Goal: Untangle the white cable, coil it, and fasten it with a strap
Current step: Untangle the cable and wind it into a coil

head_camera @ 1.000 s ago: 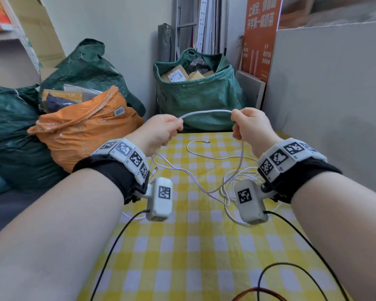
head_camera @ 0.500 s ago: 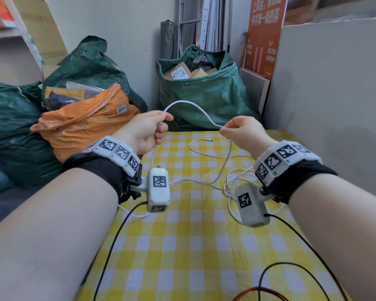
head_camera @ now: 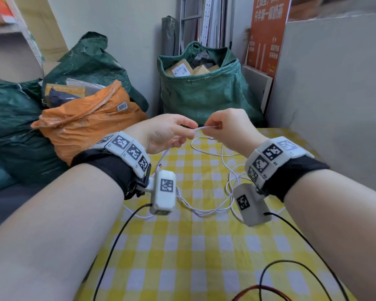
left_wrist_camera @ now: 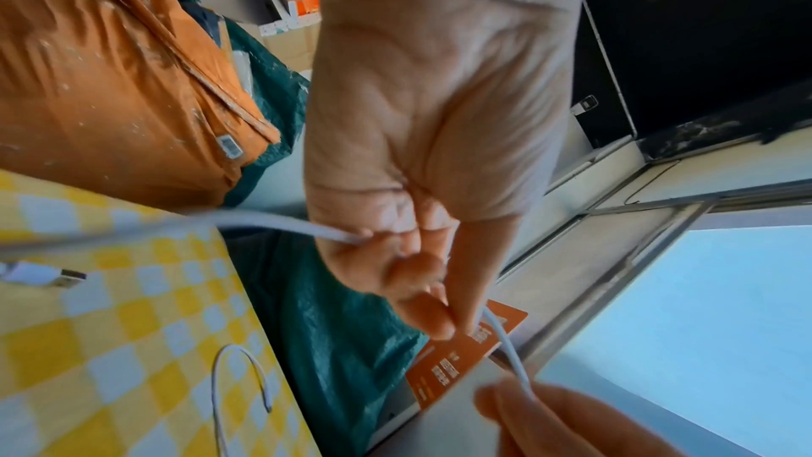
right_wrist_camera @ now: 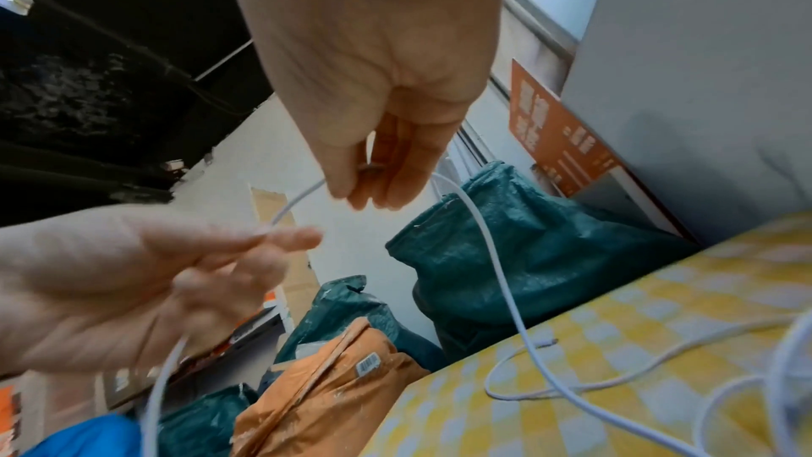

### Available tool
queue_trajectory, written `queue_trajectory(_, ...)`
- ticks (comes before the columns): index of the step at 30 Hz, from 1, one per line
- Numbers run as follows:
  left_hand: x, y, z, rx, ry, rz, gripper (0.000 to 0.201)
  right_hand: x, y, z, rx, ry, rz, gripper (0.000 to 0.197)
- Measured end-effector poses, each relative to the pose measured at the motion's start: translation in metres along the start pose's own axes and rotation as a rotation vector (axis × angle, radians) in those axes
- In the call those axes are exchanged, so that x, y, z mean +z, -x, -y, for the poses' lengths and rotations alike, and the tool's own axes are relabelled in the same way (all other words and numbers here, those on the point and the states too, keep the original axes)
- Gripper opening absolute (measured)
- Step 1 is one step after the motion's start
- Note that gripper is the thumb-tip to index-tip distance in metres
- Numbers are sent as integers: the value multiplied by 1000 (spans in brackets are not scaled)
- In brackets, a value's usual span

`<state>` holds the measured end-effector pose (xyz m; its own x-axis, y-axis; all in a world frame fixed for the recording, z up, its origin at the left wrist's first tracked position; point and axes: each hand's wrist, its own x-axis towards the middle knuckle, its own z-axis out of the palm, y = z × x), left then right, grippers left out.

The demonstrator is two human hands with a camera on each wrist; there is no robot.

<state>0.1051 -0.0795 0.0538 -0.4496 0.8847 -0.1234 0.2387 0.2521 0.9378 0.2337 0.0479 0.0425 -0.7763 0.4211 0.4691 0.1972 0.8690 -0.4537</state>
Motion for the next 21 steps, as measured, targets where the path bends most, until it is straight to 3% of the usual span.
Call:
queue_trajectory(2, -9, 1, 7, -28, -66, -32, 9, -1, 0, -14, 140, -62, -98, 29)
queue_trajectory(4, -21, 0, 20, -52, -60, -132, 14, -7, 0, -30, 310, -97, -246, 34)
queue_trajectory(7, -33, 0, 39, -75, 19, -246, 26, -19, 4, -44, 464, 68, -240, 26)
queue_trajectory(9, -31, 1, 42, -83, 45, -222, 30, -17, 5, -40, 450, 123, -176, 20)
queue_trajectory(12, -14, 0, 28, -46, 30, -110, 29, -7, 7, -14, 164, 128, -63, 52)
queue_trajectory(14, -2, -1, 17, 1, 47, -33, 28, 1, 5, 3, -76, 144, 59, 41)
queue_trajectory(16, 4, -1, 9, 41, 60, 12, 23, 7, 5, 13, -199, 161, 106, 20)
queue_trajectory(18, 3, 1, 7, 51, 65, 16, 16, 6, 3, 8, -142, 145, 42, 33)
queue_trajectory(21, -11, 5, 16, 39, 63, -53, 14, -8, 0, -13, 148, 32, -191, 39)
